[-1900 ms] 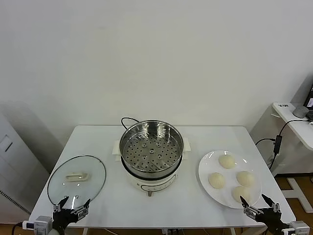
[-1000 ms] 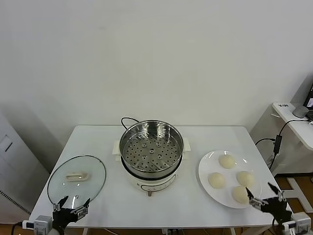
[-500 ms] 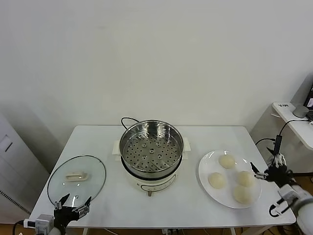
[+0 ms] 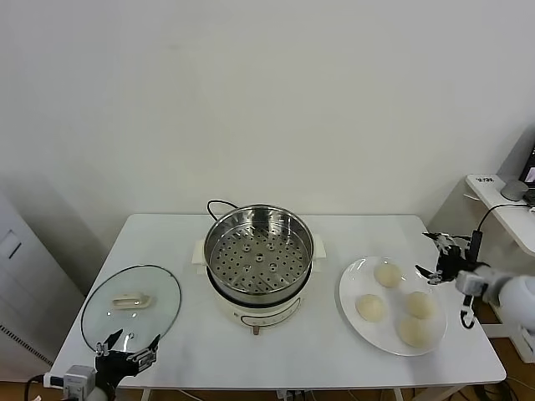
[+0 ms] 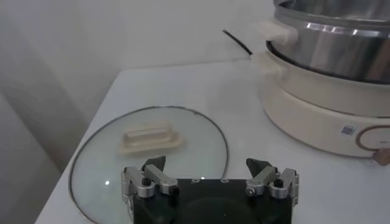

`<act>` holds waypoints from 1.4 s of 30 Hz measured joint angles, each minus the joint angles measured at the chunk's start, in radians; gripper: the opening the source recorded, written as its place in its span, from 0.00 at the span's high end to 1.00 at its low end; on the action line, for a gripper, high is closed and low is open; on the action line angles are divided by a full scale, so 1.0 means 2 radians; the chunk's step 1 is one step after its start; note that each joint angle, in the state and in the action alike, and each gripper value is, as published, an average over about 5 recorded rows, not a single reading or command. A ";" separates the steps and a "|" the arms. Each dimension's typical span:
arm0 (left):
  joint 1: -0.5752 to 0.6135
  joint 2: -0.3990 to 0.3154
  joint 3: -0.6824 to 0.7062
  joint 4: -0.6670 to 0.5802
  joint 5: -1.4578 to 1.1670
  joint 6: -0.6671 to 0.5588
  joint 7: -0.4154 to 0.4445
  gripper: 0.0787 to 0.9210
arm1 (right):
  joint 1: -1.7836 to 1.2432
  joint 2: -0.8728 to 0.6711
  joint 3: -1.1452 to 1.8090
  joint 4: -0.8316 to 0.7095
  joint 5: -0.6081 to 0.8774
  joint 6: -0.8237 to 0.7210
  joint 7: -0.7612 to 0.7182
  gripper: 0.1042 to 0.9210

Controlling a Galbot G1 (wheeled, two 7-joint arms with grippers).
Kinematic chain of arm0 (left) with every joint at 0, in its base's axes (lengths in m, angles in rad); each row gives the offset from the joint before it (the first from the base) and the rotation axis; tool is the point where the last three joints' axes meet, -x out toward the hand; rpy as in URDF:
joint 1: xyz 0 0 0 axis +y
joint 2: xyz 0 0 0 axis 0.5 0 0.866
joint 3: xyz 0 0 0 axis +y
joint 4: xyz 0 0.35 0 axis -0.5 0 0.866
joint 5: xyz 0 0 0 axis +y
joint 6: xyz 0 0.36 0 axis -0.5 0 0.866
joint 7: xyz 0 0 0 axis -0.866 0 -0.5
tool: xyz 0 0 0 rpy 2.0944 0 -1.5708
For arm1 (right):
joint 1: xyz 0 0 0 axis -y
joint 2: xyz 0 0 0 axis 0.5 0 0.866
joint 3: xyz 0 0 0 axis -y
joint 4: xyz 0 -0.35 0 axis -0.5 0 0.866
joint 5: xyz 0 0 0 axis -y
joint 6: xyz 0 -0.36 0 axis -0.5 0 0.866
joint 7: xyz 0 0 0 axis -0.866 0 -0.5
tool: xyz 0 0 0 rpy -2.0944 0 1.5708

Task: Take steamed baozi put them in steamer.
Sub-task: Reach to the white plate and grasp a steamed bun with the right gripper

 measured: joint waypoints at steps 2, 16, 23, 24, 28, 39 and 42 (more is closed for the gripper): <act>-0.001 0.000 0.000 0.000 0.001 0.001 0.000 0.12 | 0.048 -0.004 -0.049 -0.021 0.008 0.003 -0.024 0.12; -0.006 -0.003 0.003 -0.002 0.002 0.006 -0.001 0.12 | 0.312 0.025 -0.336 -0.170 0.048 0.027 -0.145 0.12; -0.010 -0.004 0.005 -0.001 0.002 0.009 -0.001 0.12 | 0.356 0.061 -0.395 -0.228 0.051 0.037 -0.170 0.12; -0.010 -0.004 0.005 -0.001 0.002 0.009 -0.001 0.12 | 0.359 0.066 -0.400 -0.235 0.050 0.038 -0.171 0.12; -0.011 -0.004 0.006 -0.001 0.002 0.009 -0.002 0.12 | 0.367 0.087 -0.413 -0.261 0.044 0.042 -0.174 0.12; -0.013 -0.003 0.009 -0.005 0.001 0.011 -0.002 0.12 | 0.376 0.134 -0.422 -0.315 0.019 0.049 -0.183 0.27; -0.012 -0.003 0.009 -0.006 0.000 0.011 -0.002 0.12 | 0.377 0.141 -0.422 -0.325 0.012 0.049 -0.186 0.37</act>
